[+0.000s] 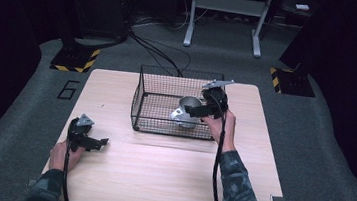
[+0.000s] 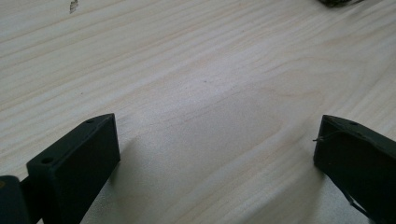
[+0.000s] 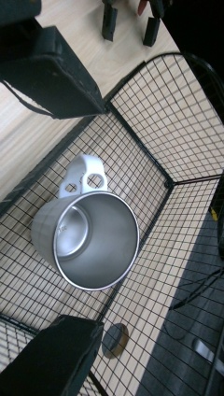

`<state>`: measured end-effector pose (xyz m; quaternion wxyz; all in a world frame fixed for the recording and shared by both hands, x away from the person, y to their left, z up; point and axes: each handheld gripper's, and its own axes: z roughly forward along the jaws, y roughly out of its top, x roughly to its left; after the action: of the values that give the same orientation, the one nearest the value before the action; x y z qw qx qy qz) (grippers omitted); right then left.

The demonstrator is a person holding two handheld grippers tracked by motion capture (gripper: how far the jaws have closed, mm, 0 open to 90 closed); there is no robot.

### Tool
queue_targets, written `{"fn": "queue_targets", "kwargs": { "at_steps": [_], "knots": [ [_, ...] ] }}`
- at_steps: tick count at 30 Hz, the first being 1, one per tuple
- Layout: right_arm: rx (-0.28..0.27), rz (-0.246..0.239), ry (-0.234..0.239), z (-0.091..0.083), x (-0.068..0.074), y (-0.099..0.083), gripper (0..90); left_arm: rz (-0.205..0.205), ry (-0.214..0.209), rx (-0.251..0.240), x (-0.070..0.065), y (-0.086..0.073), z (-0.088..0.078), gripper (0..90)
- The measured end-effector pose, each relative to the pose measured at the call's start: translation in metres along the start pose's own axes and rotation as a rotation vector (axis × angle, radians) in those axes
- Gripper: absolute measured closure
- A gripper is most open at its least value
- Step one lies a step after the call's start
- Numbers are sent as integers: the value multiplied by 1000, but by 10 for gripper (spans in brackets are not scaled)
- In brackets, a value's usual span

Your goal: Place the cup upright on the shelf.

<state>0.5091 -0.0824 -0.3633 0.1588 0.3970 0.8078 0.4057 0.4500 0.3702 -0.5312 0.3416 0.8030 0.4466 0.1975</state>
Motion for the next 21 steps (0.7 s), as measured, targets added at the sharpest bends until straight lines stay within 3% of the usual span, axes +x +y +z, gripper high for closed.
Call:
{"fn": "queue_targets", "kwargs": {
  "at_steps": [10, 13, 21],
  "knots": [
    [-38, -56, 0, -36, 17, -18, 0, 0, 0, 0, 0, 0, 0, 3],
    [-51, -74, -9, -49, 19, -32, 0, 0, 0, 0, 0, 0, 0, 3],
    [-52, -31, -43, -71, 8, -71, 0, 0, 0, 0, 0, 0, 0, 3]
  ]
}}
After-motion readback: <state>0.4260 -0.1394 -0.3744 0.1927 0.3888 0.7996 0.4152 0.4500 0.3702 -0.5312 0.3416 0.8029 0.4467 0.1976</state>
